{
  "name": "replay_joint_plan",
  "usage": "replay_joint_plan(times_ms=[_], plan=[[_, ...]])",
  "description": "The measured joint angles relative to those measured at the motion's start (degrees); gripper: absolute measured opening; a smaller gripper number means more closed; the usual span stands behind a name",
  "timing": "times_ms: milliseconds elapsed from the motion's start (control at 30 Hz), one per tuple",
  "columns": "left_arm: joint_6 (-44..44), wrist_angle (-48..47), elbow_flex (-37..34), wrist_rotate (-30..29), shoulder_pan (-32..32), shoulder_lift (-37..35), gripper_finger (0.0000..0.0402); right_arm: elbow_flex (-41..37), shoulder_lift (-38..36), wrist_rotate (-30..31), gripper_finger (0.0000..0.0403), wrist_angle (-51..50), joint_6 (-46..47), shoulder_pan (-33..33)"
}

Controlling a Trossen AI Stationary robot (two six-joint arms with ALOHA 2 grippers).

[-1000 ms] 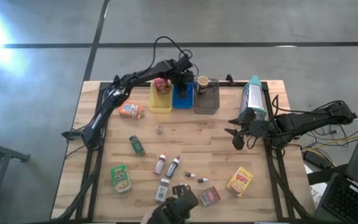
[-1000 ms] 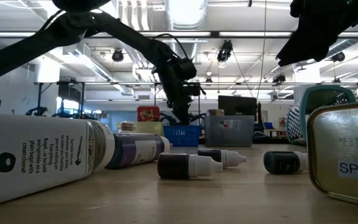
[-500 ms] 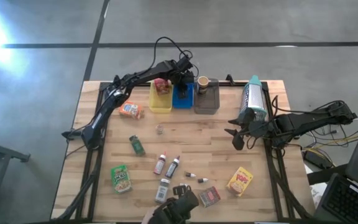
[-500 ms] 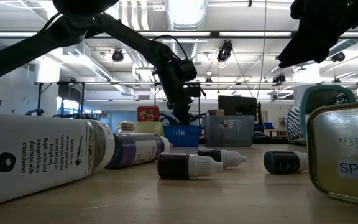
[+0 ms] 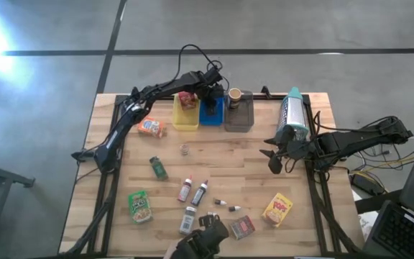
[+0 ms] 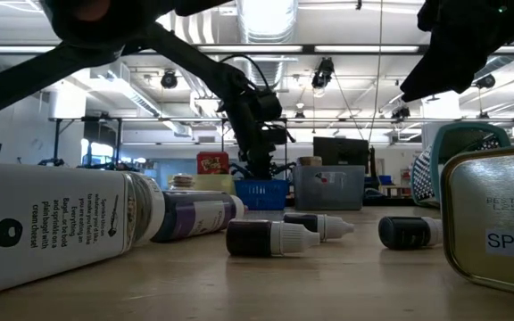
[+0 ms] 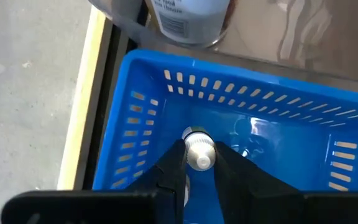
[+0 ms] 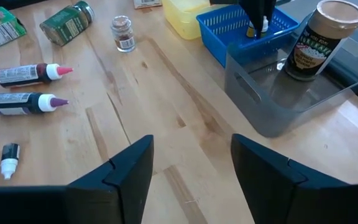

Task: Pick & Place Kitchen Items
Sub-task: Put the small green food coloring bottle into the blue bin, then put the brown seasoning bottle into the black bin

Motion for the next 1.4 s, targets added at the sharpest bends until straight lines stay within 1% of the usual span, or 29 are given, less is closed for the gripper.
replay_joint_plan(times_ms=[533, 633, 833, 967, 1233, 1400], plan=[[-0.3, 1.3, -2.6, 0.0, 0.0, 0.0, 0.0069, 0.0, 0.0, 0.0, 0.0233, 0.2, 0.0, 0.0], [-0.3, 2.5, -2.6, -0.1, 0.0, 0.0, 0.0085, 0.0, 0.0, 0.0, 0.0236, 0.2, 0.0, 0.0], [-0.3, 3.0, -2.6, -0.1, 0.0, 0.0, 0.0129, 0.0, 0.0, 0.0, 0.0242, 0.2, 0.0, 0.0], [-0.3, 3.0, -2.6, -0.2, 0.0, 0.0, 0.0149, 0.0, 0.0, 0.0, 0.024, 0.2, 0.0, 0.0], [0.2, 2.9, -0.5, -0.9, 0.0, 0.0, 0.016, 0.0, 0.0, 0.0, 0.0224, 0.3, 0.4, 0.0], [0.2, 0.5, 2.9, -2.8, 0.3, 0.0, 0.0161, 0.0, 0.0, 0.0, 0.0231, 0.2, 1.1, 0.0]])
